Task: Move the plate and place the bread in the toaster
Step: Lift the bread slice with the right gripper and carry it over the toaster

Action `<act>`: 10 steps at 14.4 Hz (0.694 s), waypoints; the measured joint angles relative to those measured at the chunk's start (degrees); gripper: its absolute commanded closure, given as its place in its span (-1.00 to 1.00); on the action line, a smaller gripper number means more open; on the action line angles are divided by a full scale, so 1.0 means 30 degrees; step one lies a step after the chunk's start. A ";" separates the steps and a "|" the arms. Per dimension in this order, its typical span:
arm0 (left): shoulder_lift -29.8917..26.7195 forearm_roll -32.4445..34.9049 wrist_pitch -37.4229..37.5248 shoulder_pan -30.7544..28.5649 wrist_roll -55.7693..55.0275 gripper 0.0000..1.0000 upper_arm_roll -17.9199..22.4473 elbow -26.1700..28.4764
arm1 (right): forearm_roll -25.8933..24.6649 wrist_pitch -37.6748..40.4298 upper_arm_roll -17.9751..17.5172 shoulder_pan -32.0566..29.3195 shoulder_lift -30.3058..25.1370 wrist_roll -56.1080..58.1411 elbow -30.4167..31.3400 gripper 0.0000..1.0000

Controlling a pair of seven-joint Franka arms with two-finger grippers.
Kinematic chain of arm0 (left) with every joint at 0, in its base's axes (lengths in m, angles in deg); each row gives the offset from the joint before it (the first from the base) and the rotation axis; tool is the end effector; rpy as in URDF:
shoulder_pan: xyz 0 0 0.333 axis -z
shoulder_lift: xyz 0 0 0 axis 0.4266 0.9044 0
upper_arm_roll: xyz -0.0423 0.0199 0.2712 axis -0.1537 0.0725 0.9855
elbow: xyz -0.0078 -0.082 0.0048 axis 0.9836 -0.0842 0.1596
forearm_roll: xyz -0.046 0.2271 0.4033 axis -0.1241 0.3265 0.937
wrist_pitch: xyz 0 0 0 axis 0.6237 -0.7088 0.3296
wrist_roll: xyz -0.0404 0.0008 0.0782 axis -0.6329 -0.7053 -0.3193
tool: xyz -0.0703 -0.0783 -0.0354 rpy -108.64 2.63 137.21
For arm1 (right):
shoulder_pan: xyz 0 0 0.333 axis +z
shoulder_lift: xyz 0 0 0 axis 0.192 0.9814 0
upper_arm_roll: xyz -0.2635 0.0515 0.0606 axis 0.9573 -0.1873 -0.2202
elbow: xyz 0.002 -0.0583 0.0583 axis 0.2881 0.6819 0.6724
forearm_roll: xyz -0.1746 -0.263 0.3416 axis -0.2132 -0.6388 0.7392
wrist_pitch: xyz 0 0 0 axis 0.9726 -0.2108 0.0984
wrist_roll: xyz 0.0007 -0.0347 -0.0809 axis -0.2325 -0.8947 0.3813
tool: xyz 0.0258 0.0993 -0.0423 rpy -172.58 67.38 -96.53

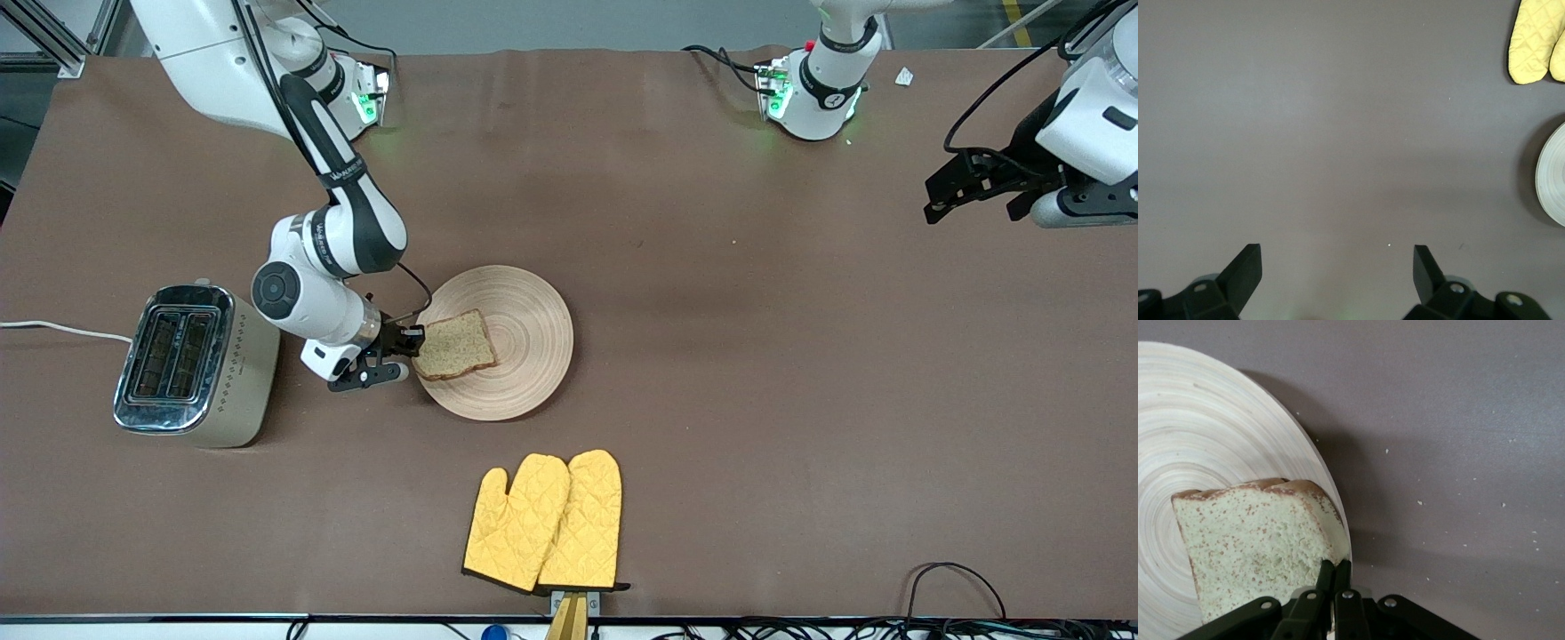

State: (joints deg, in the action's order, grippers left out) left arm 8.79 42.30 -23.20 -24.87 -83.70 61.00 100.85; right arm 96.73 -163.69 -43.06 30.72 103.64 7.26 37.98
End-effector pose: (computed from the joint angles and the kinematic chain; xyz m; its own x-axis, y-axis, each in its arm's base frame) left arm 0.6087 -0.1028 0.6236 0.9992 0.0332 0.0219 0.0327 -0.9992 0.0224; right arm 0.6022 0.2115 0.1319 0.9850 0.1679 -0.0397 0.1566 -0.9667 -0.2026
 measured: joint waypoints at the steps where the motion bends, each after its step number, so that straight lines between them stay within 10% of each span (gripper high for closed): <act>1: -0.0005 0.0000 -0.0001 -0.0021 0.0000 -1.00 0.0006 -0.0138 | 0.0000 0.0346 0.0028 -0.0002 -0.0053 -0.0002 -0.0046 0.99; 10: 0.0175 0.0000 -0.0015 -0.0042 0.0000 -1.00 0.0007 -0.0249 | -0.2243 0.7695 0.1822 -0.0129 -0.3833 0.0004 -0.1950 0.99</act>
State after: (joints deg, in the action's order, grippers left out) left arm 9.32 42.31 -23.24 -24.99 -83.70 61.02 100.10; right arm 90.00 -140.60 -37.60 30.33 92.14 7.27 32.13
